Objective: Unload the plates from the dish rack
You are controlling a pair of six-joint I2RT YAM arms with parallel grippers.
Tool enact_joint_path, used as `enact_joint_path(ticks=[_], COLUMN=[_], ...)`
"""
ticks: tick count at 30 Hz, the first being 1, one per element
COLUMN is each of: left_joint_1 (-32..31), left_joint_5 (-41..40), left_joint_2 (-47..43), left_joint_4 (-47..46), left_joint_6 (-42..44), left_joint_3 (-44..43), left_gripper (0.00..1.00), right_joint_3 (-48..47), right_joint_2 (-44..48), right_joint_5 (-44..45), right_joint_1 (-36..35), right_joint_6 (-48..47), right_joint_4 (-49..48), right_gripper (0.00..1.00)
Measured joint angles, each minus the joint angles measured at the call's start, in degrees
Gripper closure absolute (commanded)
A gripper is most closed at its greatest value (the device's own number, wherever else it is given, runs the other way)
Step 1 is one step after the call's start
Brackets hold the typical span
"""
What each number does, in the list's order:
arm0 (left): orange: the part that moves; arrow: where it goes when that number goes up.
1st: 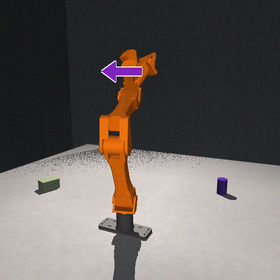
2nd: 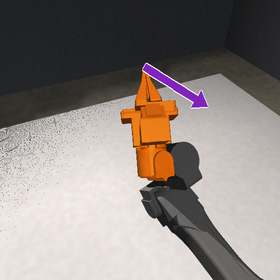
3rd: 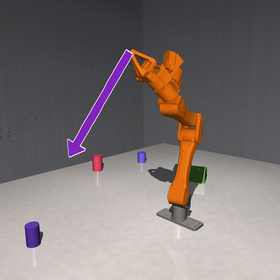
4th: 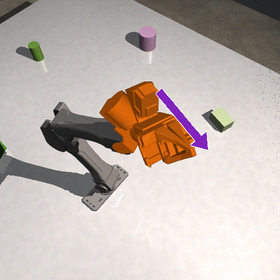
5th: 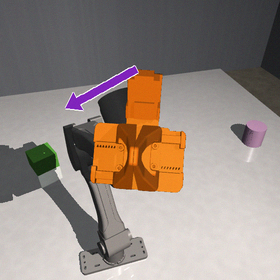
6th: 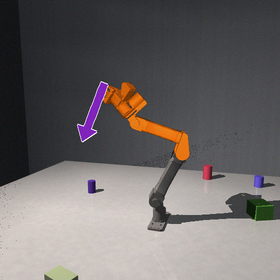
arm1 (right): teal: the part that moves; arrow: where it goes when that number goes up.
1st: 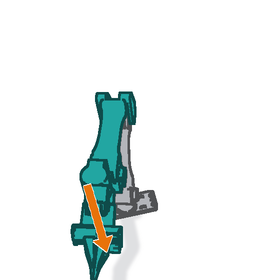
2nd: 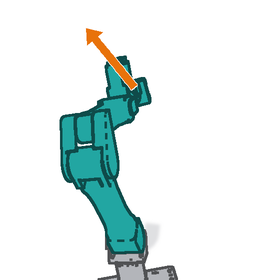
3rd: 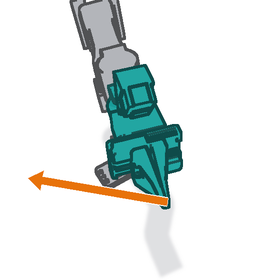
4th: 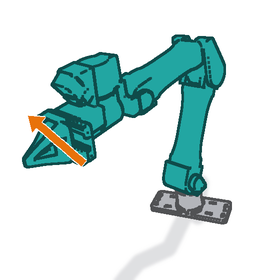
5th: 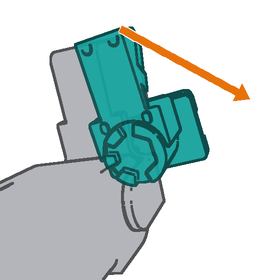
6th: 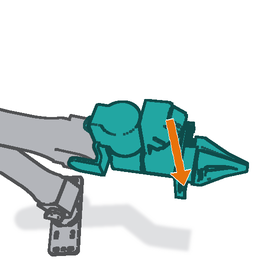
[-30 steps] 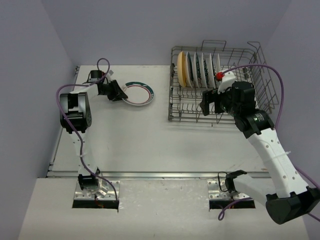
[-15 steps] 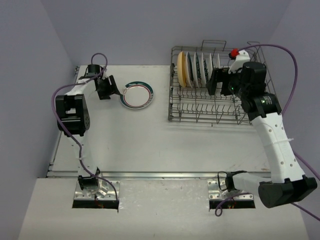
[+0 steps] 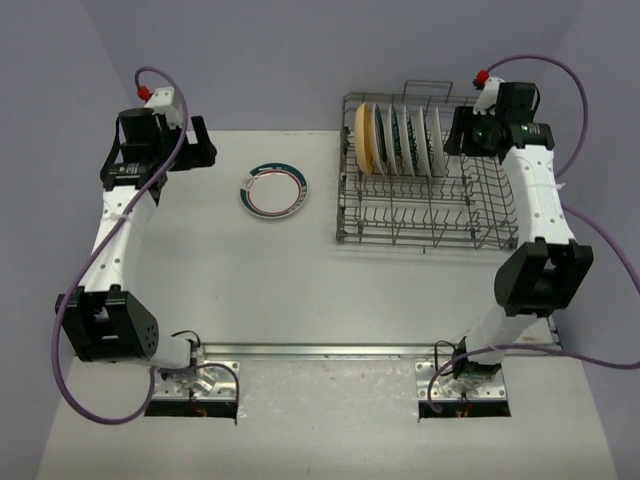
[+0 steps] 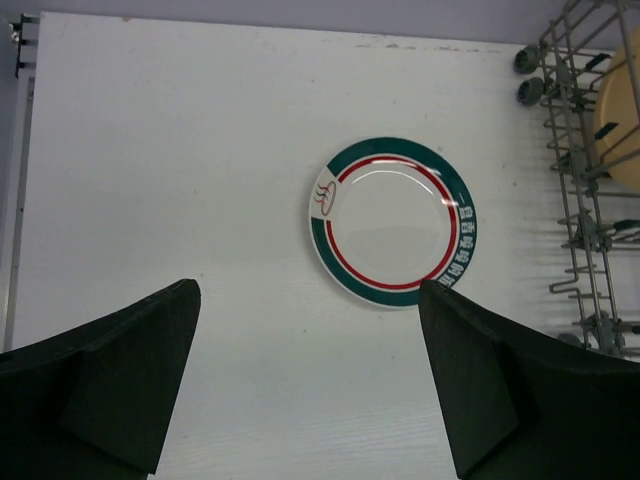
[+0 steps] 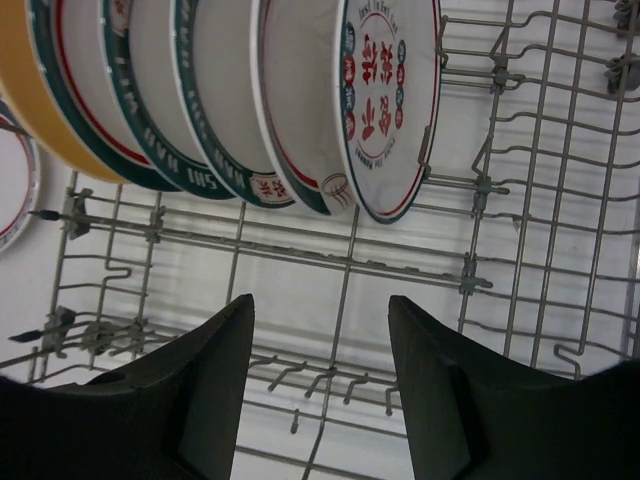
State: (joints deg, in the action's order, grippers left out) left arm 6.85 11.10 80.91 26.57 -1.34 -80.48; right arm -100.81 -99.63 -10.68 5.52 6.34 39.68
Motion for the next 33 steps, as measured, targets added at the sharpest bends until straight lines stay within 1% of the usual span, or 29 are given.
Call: enact_joint_path(ticks=[2,5,8,13,17,27,33], left_joint_1=[0.0,0.0,0.0,0.0,0.0,0.0,0.0], left_joint_5=[1.3,3.1,4.4,4.8,5.1,5.7,6.0], left_joint_2=[-2.9,-4.9,-5.0,-4.8,-4.2,-2.4,-2.4], left_joint_4=[0.4,2.2,3.4,4.2,5.0,5.5,5.8], left_joint_6=[1.3,2.6,3.3,4.4,4.5,3.7,3.6], left_joint_3=[2.1,3.6,4.2,6.2,6.5,7.5,7.9], left_gripper=[0.04,0.04,0.04,0.04,0.04,0.04,0.04], right_joint_3=[-2.7,-7.1,-10.5,-13.5,-14.0,-13.0,-12.8], right_joint_2=[-4.0,-9.3,-13.1,-16.9,-19.0,-22.4,-25.6], right_joint_5=[0.1,0.0,0.0,0.2,0.4,2.7,3.0], right_joint_1=[0.1,0.0,-0.1,-0.1,-0.1,-1.5,-2.0], right_joint_6=[-1.2,-2.3,-3.1,-4.5,-4.9,-6.6,-5.4], right_joint_4=[0.7,1.2,1.4,0.9,-0.5,-7.4,-8.0], right_gripper=[0.42,0.42,0.42,0.43,0.45,0.45,0.48])
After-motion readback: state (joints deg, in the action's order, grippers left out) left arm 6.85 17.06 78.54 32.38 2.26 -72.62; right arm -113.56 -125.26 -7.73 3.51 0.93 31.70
